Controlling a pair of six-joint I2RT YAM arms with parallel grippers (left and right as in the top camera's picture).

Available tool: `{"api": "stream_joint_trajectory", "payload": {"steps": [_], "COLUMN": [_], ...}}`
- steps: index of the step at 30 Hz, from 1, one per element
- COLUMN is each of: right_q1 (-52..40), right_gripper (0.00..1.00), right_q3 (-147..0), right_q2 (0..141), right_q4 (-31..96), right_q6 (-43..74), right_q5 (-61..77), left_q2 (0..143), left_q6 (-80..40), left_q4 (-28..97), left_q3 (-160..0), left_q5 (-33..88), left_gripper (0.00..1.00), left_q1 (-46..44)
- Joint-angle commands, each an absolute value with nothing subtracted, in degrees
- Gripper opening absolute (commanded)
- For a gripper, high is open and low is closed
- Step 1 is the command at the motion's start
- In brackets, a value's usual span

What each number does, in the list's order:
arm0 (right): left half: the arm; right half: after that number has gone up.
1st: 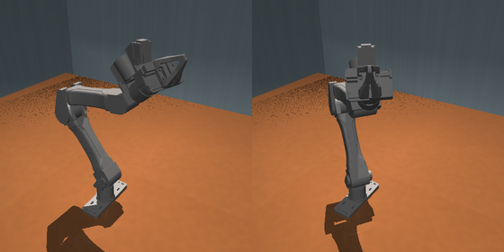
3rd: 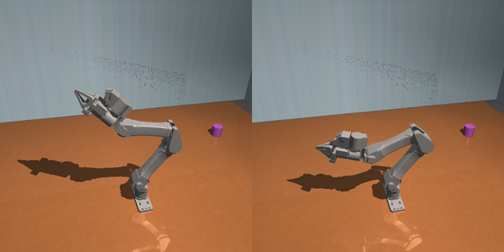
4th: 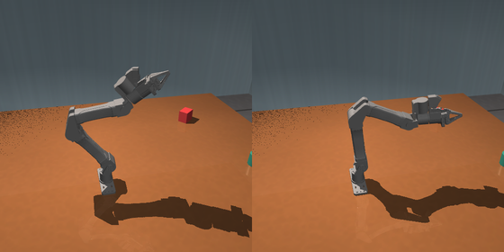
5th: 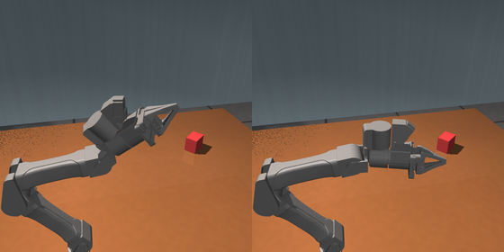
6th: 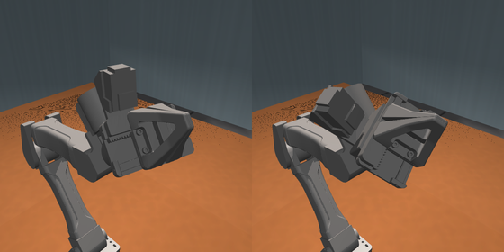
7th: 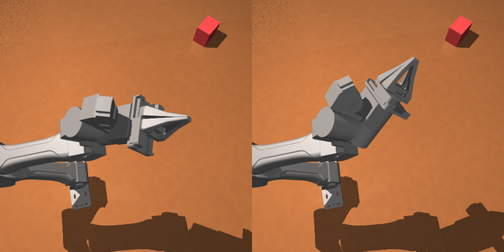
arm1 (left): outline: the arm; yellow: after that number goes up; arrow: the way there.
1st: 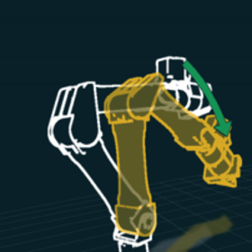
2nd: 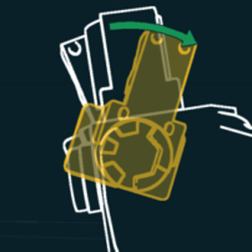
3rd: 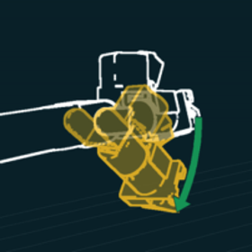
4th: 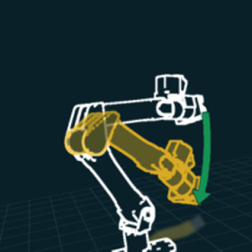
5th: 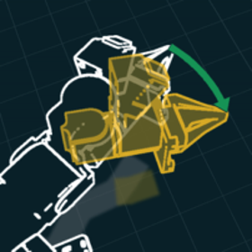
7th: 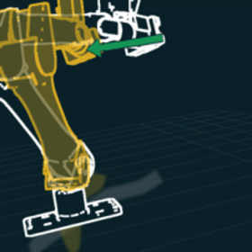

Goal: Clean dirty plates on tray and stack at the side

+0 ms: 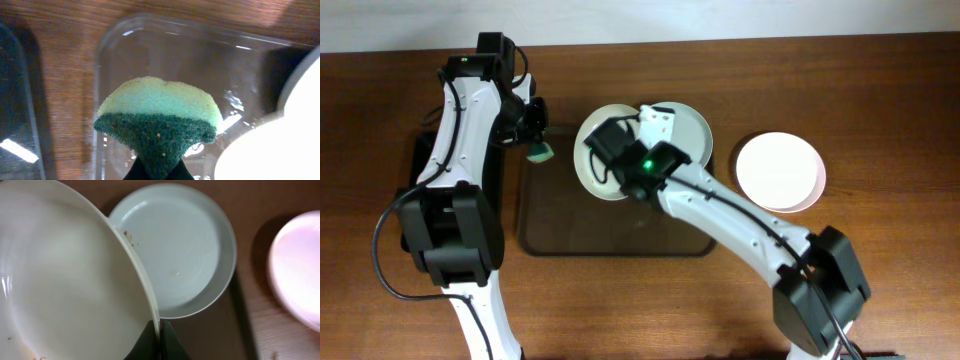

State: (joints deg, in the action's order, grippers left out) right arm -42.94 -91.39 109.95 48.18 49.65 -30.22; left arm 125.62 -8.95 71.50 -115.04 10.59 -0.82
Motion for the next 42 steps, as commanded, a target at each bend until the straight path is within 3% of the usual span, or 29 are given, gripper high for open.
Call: {"api": "stream_joint_trajectory", "payload": {"steps": [1,13,24,32,35,38,42], "right_q1": [-41.5,-41.5,-35.5,-35.3,-35.3,-35.2,-35.2], "right_gripper": [0.04,0.04,0.04,0.04,0.04,0.04,0.04], "right_q3": [-92.0,-92.1,-92.1,-92.1,-92.1,-92.1,-92.1], "right_q2": [113.1,113.3,113.3,113.3,113.3,113.3,113.3], "right_q4": [46.5,42.9,38.7,38.0,38.3,38.3,38.3], "right_q6": [53.0,53.0,53.0,53.0,53.0,53.0,53.0], "right_q5": [-22.5,-20.9,-9.8,-9.0,-9.0,-9.0,-9.0], "left_q2": [125.7,125.7,125.7,125.7,125.3,125.2,125.2], "left_q6": [-8.1,-30.1,-30.4,-33.3,-32.2,-24.4,-21.1], "left_q4": [72.1,63.1,63.0,60.2,58.2,58.1,61.6], "left_q3": [-115.3,-105.8,-102.5,-96.9,-97.3,-97.3,-97.3], "left_q5": [19.1,5.0,1.2,1.2,5.8,19.4,23.2], "left_gripper": [0.01,0.01,0.01,0.0,0.0,0.0,0.0], "left_q1": [-1.0,-12.6,-13.6,-13.6,-13.6,-13.6,-13.9]}}
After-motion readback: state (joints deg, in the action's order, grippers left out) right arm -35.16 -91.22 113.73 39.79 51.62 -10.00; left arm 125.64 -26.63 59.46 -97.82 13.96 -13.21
